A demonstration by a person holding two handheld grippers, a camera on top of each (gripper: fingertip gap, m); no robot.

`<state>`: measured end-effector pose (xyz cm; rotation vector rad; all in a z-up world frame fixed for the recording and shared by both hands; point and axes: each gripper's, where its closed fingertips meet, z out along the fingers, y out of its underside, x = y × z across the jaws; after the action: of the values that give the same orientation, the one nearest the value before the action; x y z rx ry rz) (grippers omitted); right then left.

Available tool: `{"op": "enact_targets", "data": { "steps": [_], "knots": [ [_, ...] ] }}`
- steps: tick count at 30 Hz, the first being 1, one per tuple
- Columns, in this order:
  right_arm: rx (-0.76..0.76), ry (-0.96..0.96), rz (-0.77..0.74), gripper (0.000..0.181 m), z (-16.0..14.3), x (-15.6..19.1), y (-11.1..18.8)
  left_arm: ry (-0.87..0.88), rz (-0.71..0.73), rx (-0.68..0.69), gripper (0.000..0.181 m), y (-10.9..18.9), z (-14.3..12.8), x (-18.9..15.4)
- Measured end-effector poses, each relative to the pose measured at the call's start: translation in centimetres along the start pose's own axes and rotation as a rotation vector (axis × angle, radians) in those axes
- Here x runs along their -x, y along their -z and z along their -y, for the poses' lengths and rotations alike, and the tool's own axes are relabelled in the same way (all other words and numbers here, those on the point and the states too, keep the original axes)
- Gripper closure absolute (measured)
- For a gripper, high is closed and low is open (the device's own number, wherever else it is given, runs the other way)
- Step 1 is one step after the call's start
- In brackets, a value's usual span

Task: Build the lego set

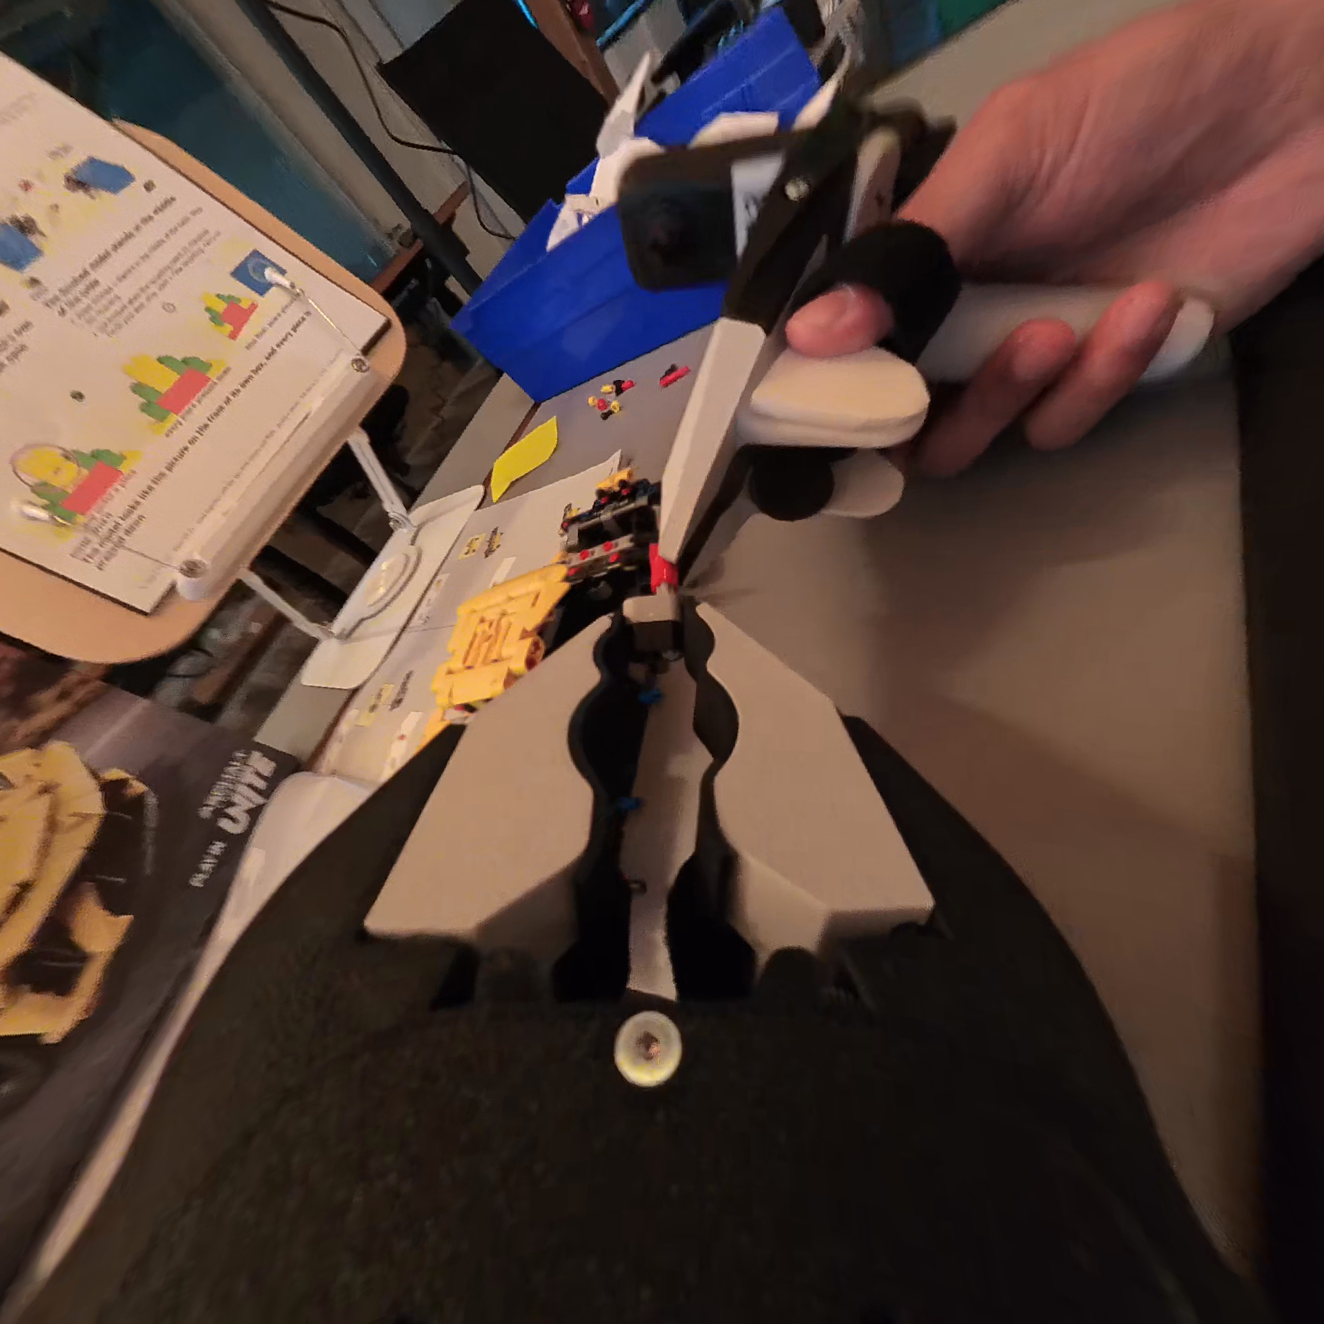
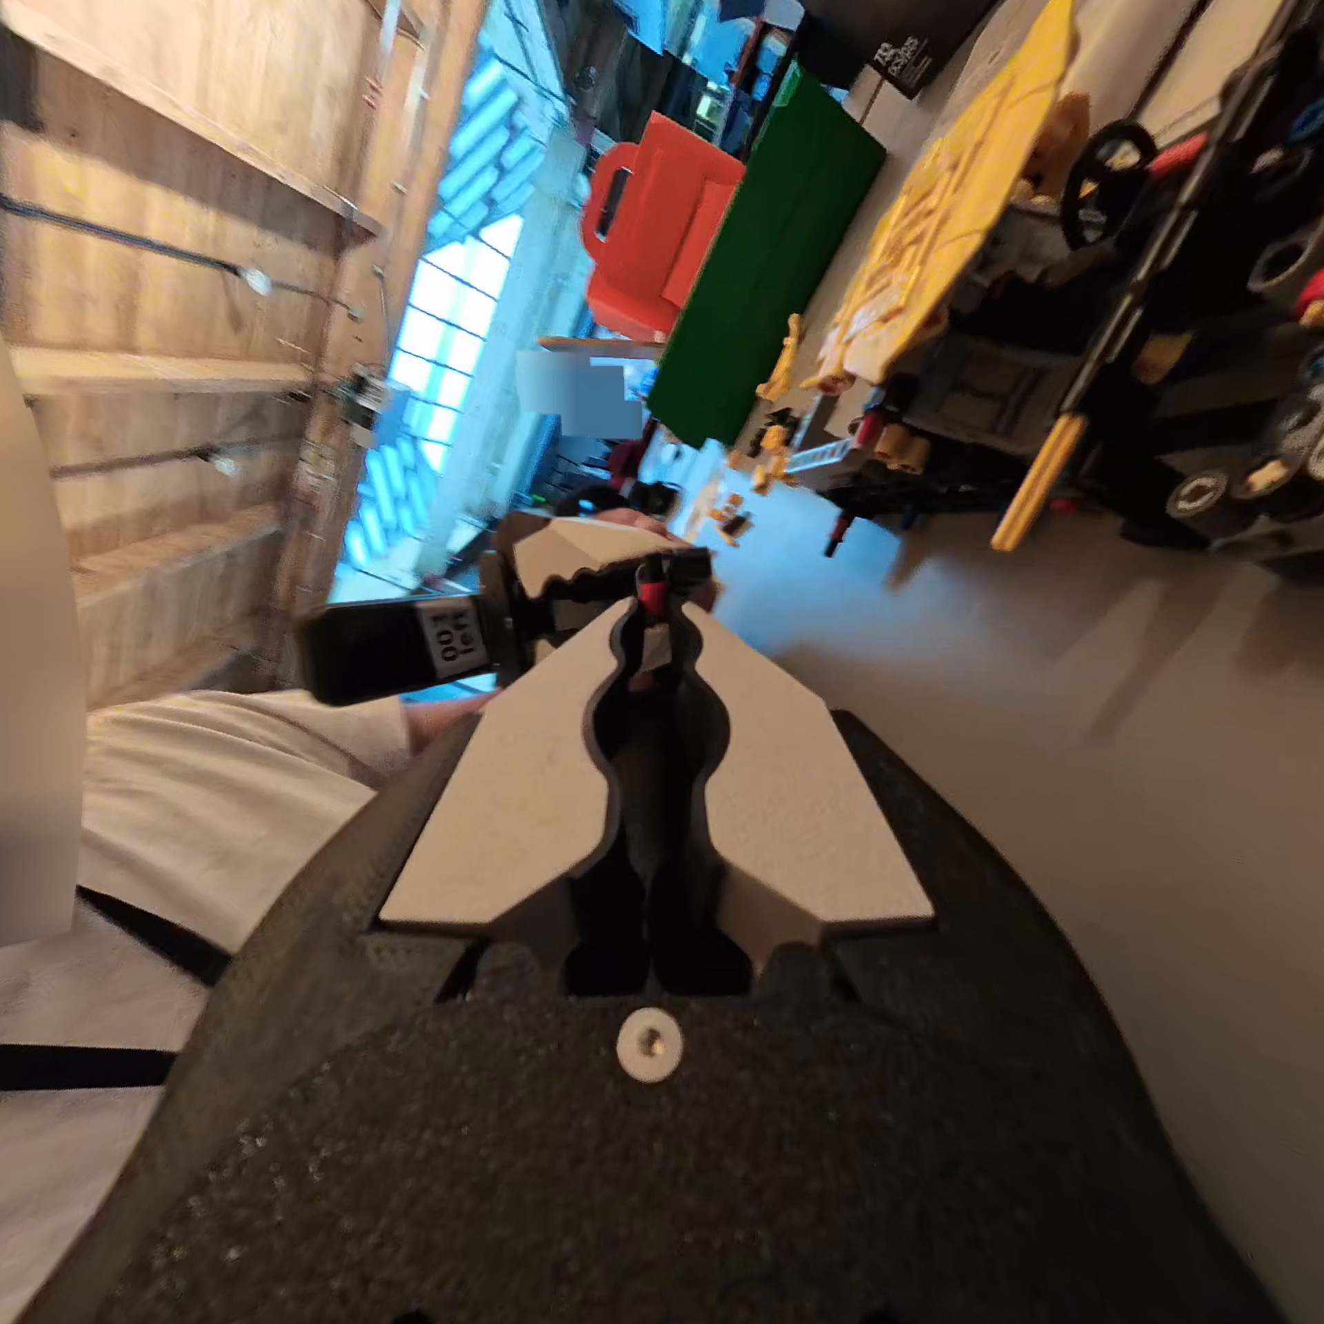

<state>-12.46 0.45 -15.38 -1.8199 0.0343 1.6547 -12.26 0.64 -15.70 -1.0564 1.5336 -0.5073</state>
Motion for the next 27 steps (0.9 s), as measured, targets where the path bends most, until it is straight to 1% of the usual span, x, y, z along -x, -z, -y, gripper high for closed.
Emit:
{"op": "enact_targets", "data": {
  "steps": [2, 3, 5, 8, 11, 13, 16, 20, 23, 27],
  "knots": [
    [0.037, 0.110, -0.106, 0.175, -0.3, -0.8, 0.0, -0.090, 0.012, 0.040, 0.167, -0.2, -0.6, -0.4],
    [0.044, 0.136, -0.135, 0.175, -0.4, -1.1, 0.0, -0.105, 0.013, 0.055, 0.166, -0.3, -0.9, -0.4],
    [0.033, 0.146, -0.153, 0.175, -0.2, -1.3, -0.1, -0.067, 0.011, 0.071, 0.167, -0.4, -1.1, -0.2],
    [0.001, 0.228, -0.216, 0.174, 0.5, -1.4, -0.1, 0.000, 0.019, 0.083, 0.166, -0.7, -1.2, 0.4],
    [-0.005, 0.310, -0.252, 0.160, 0.7, -1.2, -0.4, 0.017, 0.041, 0.112, 0.166, -0.8, -1.8, 1.0],
    [-0.011, 0.349, -0.313, 0.155, 0.8, -1.7, -0.2, 0.005, 0.063, 0.146, 0.166, -0.8, -2.5, 1.3],
    [-0.069, 0.489, -0.483, 0.146, 1.9, -2.0, -0.1, -0.067, 0.109, 0.194, 0.166, -0.9, -2.9, 1.5],
    [-0.037, 0.636, -0.682, 0.142, 1.5, -2.5, -1.1, -0.151, 0.148, 0.224, 0.166, -1.0, -2.8, 1.3],
    [-0.027, 0.679, -0.756, 0.141, 1.5, -2.7, -1.3, -0.194, 0.179, 0.241, 0.166, -0.9, -2.9, 1.5],
    [-0.034, 0.661, -0.817, 0.135, 1.3, -3.2, -1.5, -0.271, 0.222, 0.278, 0.166, -1.0, -2.7, 1.4]
  ]
}}
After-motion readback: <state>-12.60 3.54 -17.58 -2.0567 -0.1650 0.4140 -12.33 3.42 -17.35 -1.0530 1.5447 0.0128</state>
